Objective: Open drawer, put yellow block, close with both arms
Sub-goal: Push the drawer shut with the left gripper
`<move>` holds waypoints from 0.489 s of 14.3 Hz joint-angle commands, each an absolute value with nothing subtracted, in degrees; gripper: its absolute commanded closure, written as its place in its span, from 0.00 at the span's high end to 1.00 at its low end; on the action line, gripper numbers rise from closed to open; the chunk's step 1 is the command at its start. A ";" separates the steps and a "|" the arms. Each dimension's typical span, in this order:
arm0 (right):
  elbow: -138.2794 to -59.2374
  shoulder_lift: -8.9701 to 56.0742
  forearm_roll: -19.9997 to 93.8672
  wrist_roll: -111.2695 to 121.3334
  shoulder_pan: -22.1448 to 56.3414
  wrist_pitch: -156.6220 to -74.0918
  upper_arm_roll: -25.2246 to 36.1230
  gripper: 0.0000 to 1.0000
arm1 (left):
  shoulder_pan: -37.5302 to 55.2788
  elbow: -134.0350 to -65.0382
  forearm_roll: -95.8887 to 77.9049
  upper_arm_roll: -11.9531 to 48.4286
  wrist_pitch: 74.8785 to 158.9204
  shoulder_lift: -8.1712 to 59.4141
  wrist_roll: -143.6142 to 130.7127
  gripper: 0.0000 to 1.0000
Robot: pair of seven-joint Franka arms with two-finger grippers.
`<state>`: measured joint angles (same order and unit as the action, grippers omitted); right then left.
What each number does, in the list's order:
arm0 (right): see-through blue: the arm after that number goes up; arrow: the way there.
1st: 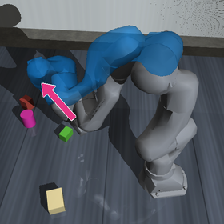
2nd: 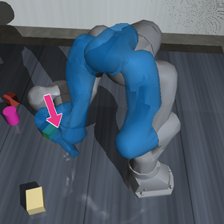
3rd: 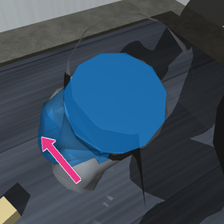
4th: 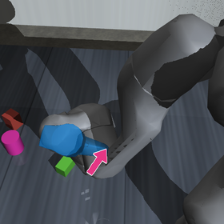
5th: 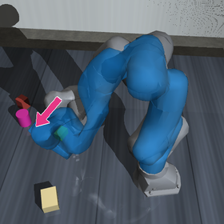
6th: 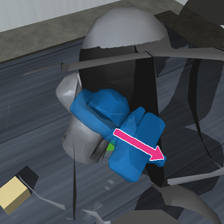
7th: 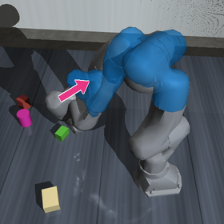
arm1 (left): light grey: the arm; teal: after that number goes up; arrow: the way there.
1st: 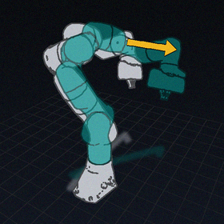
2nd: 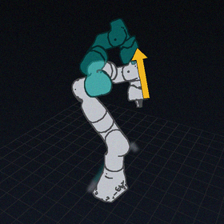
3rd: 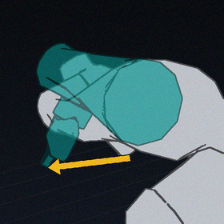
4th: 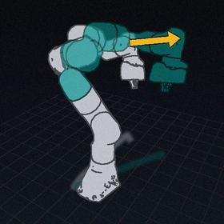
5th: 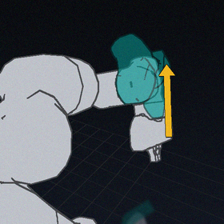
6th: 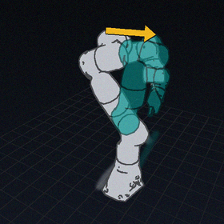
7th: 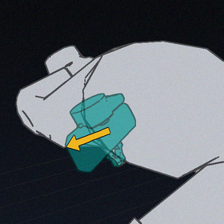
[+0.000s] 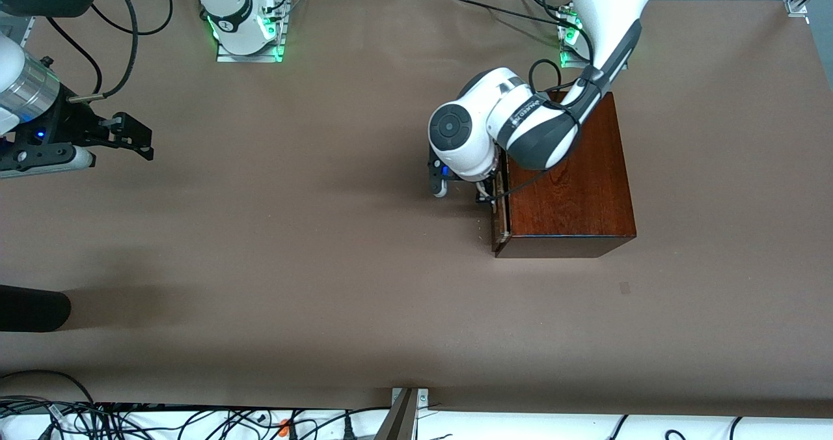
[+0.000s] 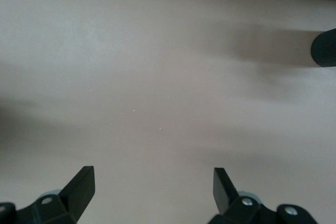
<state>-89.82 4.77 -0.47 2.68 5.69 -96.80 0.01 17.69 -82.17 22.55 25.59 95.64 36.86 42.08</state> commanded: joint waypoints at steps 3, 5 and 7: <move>-88.68 5.18 -0.88 2.29 5.98 -96.24 0.18 1.00 | 16.08 -84.90 25.14 25.22 94.49 33.84 43.15 1.00; -88.68 5.10 -1.14 2.29 5.98 -96.33 0.18 1.00 | 16.17 -84.38 25.14 25.57 94.66 33.84 42.37 1.00; -88.68 5.10 -1.14 2.29 5.98 -96.24 0.18 1.00 | 18.44 -83.67 24.61 25.66 95.01 34.01 36.87 1.00</move>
<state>-89.82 4.77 -0.47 2.67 5.76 -96.80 0.04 17.01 -82.61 22.58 25.65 95.41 36.07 41.07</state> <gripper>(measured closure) 0.000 0.000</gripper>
